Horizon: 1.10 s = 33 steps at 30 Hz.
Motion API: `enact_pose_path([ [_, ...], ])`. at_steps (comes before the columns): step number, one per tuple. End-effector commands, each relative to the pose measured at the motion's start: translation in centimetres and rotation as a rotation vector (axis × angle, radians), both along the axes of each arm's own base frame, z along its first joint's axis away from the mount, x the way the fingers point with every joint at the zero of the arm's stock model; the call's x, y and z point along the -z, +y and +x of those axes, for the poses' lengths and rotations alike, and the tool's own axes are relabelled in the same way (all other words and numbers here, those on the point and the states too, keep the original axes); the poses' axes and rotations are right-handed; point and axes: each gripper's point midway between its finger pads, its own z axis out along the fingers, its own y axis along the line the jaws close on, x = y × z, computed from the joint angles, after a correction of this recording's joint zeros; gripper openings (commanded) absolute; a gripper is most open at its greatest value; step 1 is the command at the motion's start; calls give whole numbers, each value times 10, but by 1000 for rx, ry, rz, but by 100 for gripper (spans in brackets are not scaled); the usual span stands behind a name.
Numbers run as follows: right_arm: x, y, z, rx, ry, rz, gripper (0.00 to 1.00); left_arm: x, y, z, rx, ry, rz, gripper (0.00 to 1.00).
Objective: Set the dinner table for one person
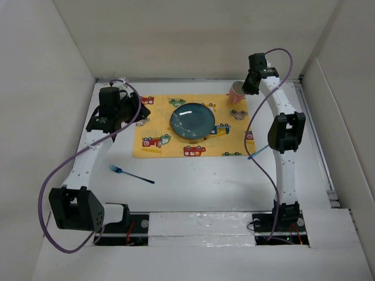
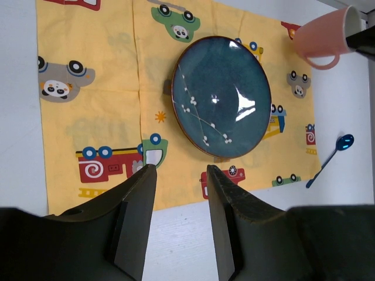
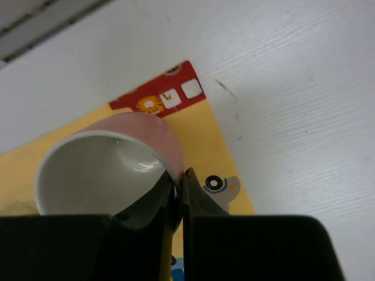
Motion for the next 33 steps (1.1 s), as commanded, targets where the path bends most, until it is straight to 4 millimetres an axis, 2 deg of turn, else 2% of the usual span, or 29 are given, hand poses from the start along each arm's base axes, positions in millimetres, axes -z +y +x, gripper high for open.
enact_pose_path([
  [1,-42,6,9,-15,-96,-9,0,-14,-1,6,0,-48,-3,37],
  [8,-20,0,6,-5,-46,-71,0,-7,-1,6,-8,-36,-7,37],
  [10,-17,7,5,-16,-40,-68,1,-7,-1,6,-9,-36,-9,37],
  [11,-15,7,6,-19,-38,-65,11,-7,-1,7,-8,-38,-8,37],
  [16,-19,20,11,-48,-65,-3,37,-6,-1,8,-12,-34,-7,37],
  [17,-27,26,13,-67,-86,26,43,-5,-1,9,-9,-31,-8,37],
  [20,-53,27,16,-74,-145,61,51,-6,-2,10,-6,-31,-10,37],
  [21,-77,28,15,-79,-199,72,53,-9,-3,10,0,-36,-12,37],
  [24,-124,8,11,-34,-308,98,52,-14,-7,12,19,-37,-25,37],
  [25,-139,-6,-6,-4,-326,107,50,-17,-9,12,32,-41,-34,36],
  [27,-156,-19,-20,53,-390,136,29,-22,-18,8,73,-41,-75,36],
  [28,-143,-29,-51,88,-358,138,20,-19,-22,4,88,-32,-97,35],
  [29,-139,-42,-64,116,-361,147,0,-24,-26,1,95,-41,-130,35],
  [31,-120,-50,-89,150,-350,194,0,-17,-34,-9,131,-17,-168,33],
  [32,-90,-54,-122,164,-285,200,0,-16,-39,-13,148,-18,-174,32],
  [33,-75,-59,-136,191,-254,209,0,-16,-39,-17,155,-19,-173,27],
])
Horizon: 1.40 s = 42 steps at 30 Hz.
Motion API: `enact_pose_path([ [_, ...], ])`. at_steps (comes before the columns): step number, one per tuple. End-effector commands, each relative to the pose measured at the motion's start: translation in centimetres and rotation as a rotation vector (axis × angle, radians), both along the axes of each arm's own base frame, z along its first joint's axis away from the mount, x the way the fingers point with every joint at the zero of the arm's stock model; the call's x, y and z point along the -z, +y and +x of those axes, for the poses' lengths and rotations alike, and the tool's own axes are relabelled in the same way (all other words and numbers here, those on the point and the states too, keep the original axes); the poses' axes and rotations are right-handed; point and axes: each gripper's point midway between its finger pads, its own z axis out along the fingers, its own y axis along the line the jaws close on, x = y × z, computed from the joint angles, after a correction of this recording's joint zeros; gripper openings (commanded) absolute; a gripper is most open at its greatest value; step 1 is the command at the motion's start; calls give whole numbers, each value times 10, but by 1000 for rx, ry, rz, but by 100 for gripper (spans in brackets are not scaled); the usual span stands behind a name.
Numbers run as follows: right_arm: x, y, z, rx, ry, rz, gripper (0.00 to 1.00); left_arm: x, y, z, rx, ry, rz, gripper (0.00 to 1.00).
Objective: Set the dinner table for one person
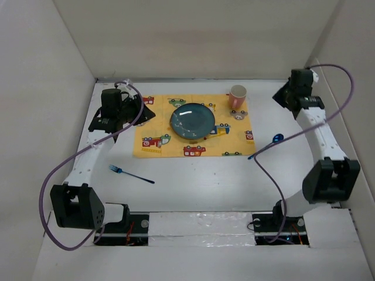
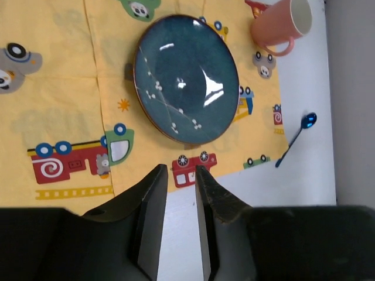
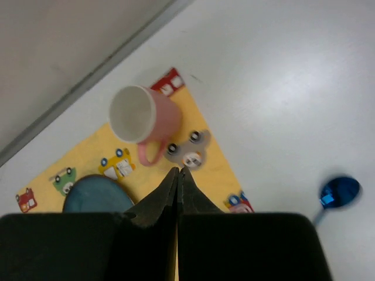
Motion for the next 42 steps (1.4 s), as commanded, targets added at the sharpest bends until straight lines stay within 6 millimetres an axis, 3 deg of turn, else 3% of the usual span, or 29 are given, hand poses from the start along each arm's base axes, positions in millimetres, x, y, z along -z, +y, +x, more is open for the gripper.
enact_pose_path([
  [1,49,-8,-38,66,60,68,0,-11,-15,-20,73,-34,-62,22],
  [2,76,-8,-66,76,135,71,0,-7,-15,-23,74,-24,-59,16],
  [4,108,-14,-100,116,255,64,0,2,-15,-30,73,-3,-50,0],
  [7,142,-19,-134,145,360,72,0,16,-14,-38,72,36,-44,0],
  [9,151,-21,-143,162,389,67,11,19,-14,-41,74,41,-40,0],
  [11,157,-23,-143,162,401,58,29,19,-14,-44,83,35,-42,0],
  [14,169,-24,-136,157,445,45,41,20,-20,-50,120,27,-64,19],
  [16,176,-21,-127,124,444,47,41,24,-26,-56,155,41,-93,27],
  [23,200,-39,-114,208,495,20,41,22,-21,-58,136,20,-66,29],
  [30,219,-41,-108,195,555,39,36,17,-18,-56,122,3,-55,29],
  [36,219,-46,-113,209,570,33,11,20,-16,-54,110,4,-42,29],
  [38,212,-49,-112,214,553,13,0,20,-16,-53,108,5,-40,29],
  [39,206,-51,-112,216,543,3,0,21,-16,-52,109,5,-41,28],
  [42,166,-62,-98,237,455,-48,0,24,-16,-49,110,14,-41,28],
])
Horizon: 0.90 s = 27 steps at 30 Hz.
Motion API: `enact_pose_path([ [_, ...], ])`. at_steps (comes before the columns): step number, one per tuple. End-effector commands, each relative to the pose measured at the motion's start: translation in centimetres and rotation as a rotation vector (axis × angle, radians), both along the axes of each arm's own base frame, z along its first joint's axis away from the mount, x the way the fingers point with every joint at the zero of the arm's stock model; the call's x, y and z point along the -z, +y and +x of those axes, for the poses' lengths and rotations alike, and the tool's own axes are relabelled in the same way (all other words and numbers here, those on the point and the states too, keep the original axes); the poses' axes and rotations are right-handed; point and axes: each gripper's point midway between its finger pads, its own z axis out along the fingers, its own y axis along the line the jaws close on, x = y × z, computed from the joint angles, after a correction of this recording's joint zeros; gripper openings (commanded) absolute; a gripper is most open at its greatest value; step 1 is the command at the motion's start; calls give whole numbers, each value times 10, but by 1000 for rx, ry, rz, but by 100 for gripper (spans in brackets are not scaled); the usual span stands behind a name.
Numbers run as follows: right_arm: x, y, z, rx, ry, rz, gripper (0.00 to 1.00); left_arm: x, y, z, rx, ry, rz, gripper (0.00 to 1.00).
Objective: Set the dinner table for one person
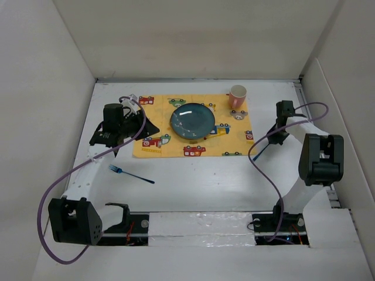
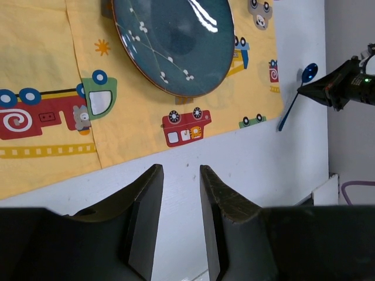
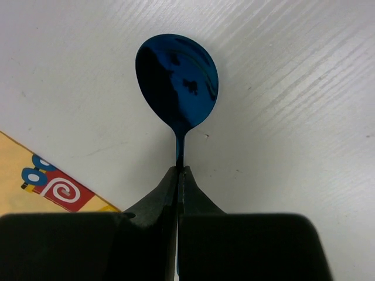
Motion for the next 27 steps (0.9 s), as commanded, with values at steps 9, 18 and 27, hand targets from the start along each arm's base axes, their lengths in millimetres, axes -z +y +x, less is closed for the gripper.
enact_pose_path([
  [9,-215,94,87,-454,-510,-13,0,-7,3,22,-12,-38,37,29],
  [18,-177,219,97,-823,-427,119,0,-43,-33,40,-33,-206,368,31],
  [27,-89,221,123,-834,-253,121,0,-64,-38,46,-108,-225,269,33],
])
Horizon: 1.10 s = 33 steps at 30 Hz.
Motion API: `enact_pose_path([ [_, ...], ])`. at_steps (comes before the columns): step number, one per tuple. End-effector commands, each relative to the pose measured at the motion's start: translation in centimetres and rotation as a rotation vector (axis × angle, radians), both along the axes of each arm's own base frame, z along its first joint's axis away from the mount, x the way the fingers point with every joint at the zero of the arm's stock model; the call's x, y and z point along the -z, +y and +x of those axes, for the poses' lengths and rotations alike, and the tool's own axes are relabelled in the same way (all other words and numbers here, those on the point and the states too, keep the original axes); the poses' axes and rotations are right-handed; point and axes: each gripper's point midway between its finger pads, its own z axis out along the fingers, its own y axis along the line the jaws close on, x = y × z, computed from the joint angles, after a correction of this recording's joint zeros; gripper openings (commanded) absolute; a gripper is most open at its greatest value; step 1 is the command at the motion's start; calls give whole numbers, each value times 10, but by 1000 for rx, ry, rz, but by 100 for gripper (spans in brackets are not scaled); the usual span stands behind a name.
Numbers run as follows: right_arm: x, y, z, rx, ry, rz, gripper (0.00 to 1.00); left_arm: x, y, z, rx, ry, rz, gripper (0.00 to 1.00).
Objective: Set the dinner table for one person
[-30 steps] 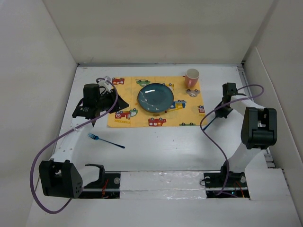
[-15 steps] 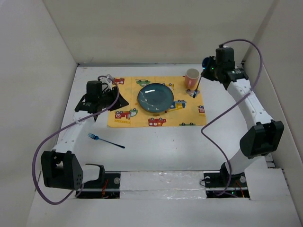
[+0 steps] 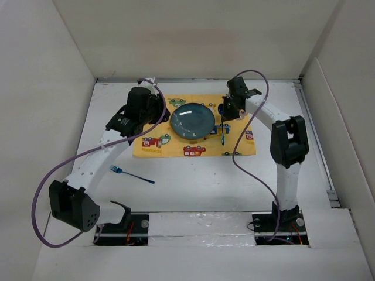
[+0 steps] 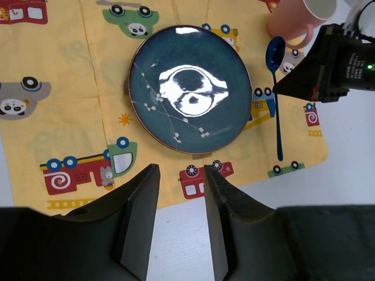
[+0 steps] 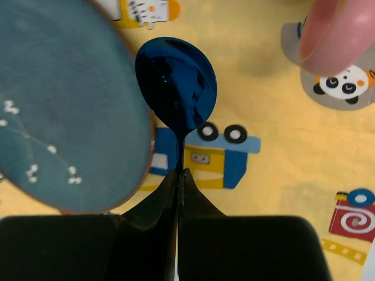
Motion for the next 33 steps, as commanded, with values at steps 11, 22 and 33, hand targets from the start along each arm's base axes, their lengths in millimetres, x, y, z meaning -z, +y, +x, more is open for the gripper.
enact_pose_path([
  [11,22,-17,47,18,7,-17,0,10,5,-9,-71,43,-56,33],
  [22,39,-16,40,28,27,-60,9,10,13,-6,-124,51,-34,34],
  [33,2,-4,26,31,-32,-52,44,31,77,-18,-510,166,-45,21],
])
